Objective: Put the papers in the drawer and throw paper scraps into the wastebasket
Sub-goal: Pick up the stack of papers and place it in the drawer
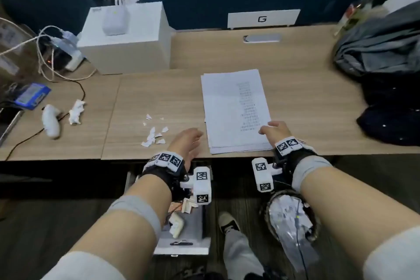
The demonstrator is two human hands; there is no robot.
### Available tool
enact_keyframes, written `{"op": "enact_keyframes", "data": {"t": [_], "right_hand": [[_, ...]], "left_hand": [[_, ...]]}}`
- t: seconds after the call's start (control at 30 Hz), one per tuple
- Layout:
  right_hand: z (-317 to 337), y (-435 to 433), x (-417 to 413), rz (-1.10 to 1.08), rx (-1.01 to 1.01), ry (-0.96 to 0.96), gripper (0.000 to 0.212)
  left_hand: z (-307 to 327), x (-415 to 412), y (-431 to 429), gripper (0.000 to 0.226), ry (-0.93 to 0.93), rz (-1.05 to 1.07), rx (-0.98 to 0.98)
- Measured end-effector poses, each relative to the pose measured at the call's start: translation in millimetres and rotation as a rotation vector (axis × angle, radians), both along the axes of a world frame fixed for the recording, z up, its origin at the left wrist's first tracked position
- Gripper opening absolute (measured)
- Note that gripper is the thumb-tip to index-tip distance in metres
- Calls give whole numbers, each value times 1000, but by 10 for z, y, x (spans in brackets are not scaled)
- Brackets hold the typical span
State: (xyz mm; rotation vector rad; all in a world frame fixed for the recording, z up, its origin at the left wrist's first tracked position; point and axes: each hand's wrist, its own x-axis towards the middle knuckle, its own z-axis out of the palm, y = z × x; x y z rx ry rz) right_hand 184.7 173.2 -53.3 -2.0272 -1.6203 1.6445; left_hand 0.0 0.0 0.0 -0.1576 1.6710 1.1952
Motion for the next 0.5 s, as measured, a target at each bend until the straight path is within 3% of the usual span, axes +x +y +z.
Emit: {"op": "enact_keyframes", "data": {"t": [0.13, 0.23, 0.27, 0.37, 0.43, 0.5], "right_hand": [[63, -154, -33, 60, -72, -30, 77], [127, -344, -145, 158, -71, -49, 76], [120, -384, -180, 210, -60, -86, 72], [130, -553, -280, 359, -17, -142, 46], [223, -744, -360, 365, -29, -121, 33], [275, -963, -438, 382, -55, -118, 37]], "left_hand": [[-24, 23, -117, 61, 137, -261, -190], [-264, -91, -313, 86, 215, -328, -266], [-281, -125, -377, 83, 227, -318, -290], [-60, -122, -608, 36, 312, -354, -376], [2, -155, -813, 32, 343, -388, -404], [8, -172, -1041, 36, 349, -414, -437]]}}
